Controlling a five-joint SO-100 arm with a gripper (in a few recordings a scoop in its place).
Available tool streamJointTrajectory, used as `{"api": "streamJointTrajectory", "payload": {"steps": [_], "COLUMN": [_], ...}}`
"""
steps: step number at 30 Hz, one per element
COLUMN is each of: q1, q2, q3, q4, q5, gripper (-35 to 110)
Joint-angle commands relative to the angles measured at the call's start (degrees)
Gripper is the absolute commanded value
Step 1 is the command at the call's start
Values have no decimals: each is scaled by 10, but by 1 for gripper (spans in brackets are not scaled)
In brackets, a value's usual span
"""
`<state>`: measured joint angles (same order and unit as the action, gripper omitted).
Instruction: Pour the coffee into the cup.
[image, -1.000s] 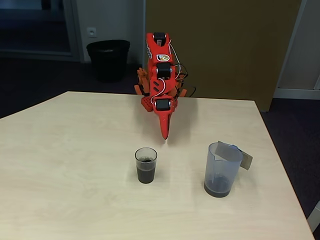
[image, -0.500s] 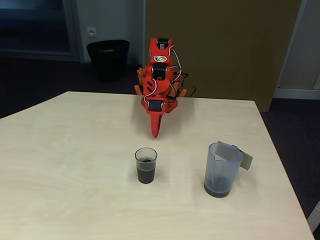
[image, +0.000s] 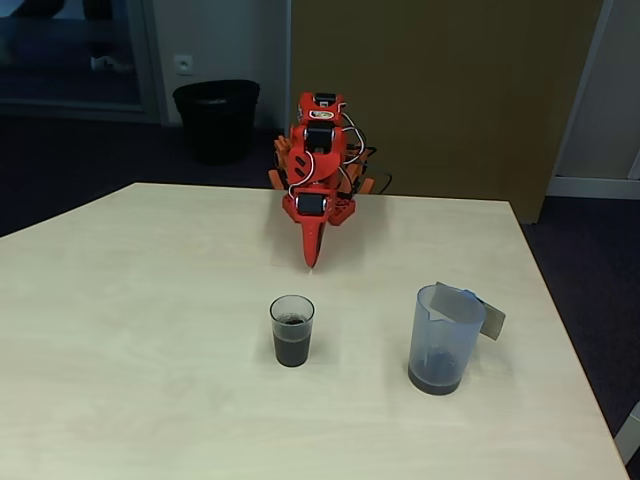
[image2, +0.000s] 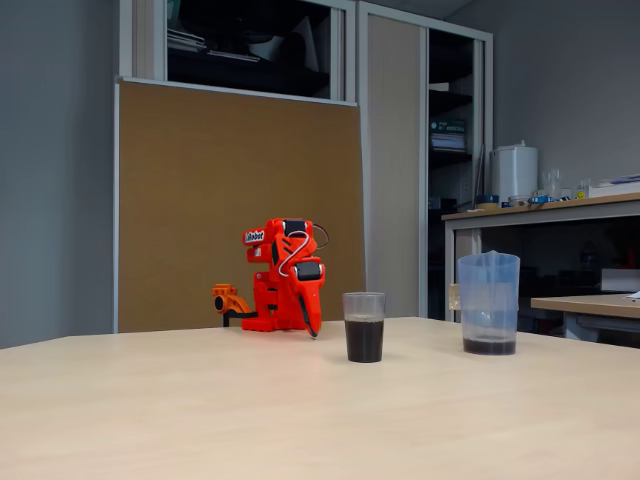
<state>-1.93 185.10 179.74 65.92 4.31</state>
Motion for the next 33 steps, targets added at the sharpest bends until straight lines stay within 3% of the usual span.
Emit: {"api": "streamJointTrajectory", "payload": {"steps": [1, 33], "q1": [-12, -19], "q2": [34, 54], "q3": [3, 3], "q4": [25, 37], "q5": [-7, -19], "gripper": [0, 0]}}
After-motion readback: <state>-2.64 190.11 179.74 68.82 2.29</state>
